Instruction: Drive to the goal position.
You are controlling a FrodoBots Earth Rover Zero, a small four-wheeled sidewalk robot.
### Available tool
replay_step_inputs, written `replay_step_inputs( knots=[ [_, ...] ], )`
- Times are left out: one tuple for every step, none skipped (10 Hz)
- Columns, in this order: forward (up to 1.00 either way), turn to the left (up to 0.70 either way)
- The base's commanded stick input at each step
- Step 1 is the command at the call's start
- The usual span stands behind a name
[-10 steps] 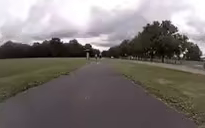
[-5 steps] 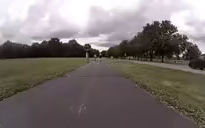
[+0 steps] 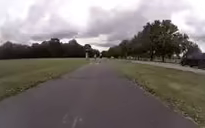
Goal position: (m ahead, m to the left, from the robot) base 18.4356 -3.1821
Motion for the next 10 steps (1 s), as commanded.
replay_step_inputs(
  knots=[
    [0.7, 0.12],
    [0.7, 0.12],
    [0.7, 0.0],
    [0.7, 0.0],
    [0.7, 0.0],
    [0.7, 0.0],
    [0.7, 0.0],
    [0.7, 0.0],
    [0.7, 0.0],
    [0.7, 0.0]
  ],
)
